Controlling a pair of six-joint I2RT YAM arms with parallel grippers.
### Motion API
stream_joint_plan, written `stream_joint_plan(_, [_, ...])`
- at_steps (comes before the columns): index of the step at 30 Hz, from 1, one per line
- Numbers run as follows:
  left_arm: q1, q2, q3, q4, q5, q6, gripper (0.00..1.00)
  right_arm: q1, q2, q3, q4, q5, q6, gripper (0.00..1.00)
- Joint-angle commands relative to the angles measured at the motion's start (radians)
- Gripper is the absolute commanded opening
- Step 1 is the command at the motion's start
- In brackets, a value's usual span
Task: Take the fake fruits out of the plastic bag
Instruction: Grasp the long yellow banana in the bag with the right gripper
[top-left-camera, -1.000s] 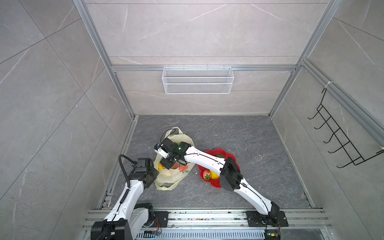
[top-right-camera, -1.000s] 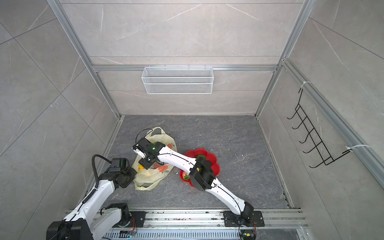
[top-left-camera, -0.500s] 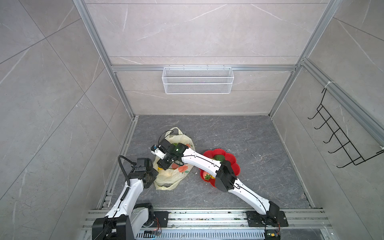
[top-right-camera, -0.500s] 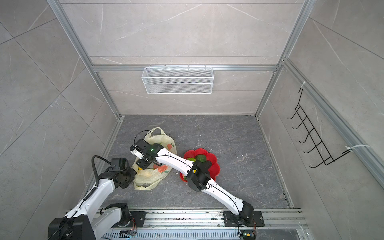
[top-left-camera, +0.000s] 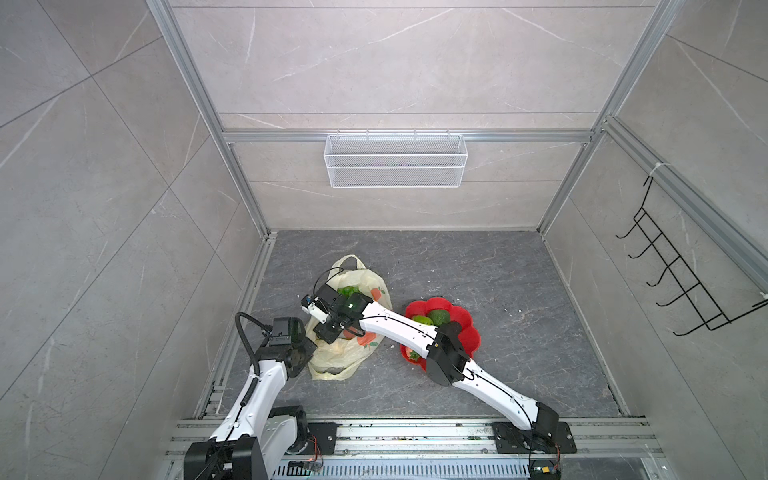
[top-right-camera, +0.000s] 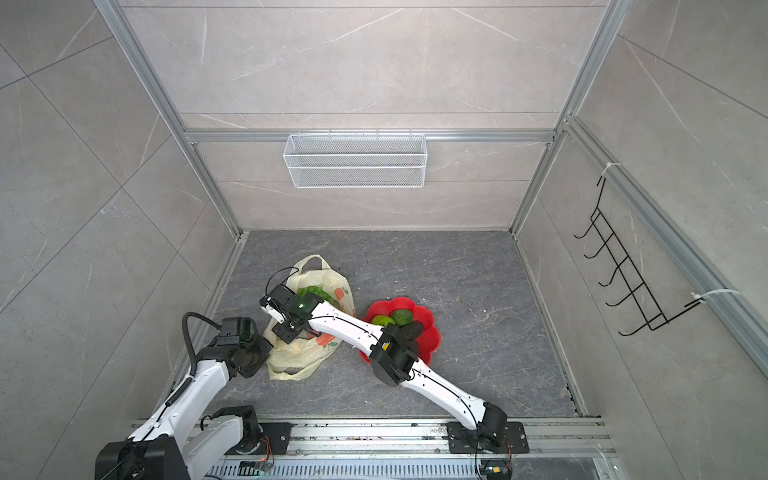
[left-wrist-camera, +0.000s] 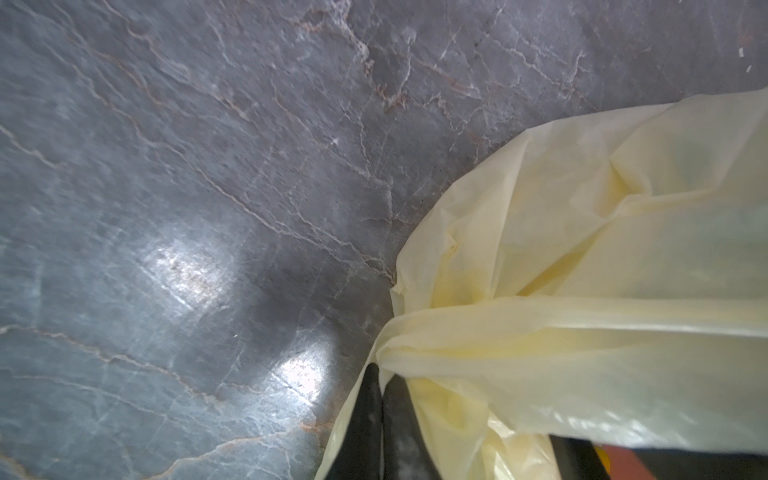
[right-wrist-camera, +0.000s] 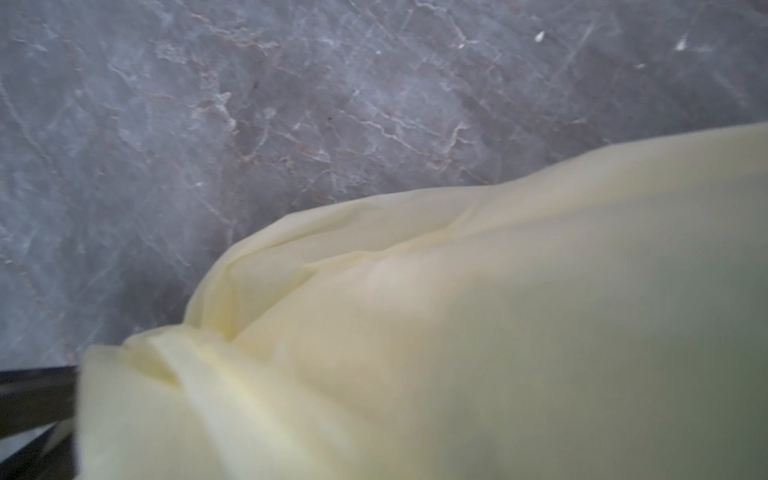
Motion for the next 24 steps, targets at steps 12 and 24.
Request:
stream_joint_plan(12, [0.005, -0.019, -0.004, -0.004, -0.001, -0.013, 0.0, -0.009, 0.017, 0.022, -0.03, 0.128, 0.071, 0.41])
stream_joint_plan(24, [0.004, -0.025, -0.008, 0.045, 0.045, 0.017, 0.0, -0.028, 0.037, 0.045, -0.038, 0.11, 0.086, 0.33])
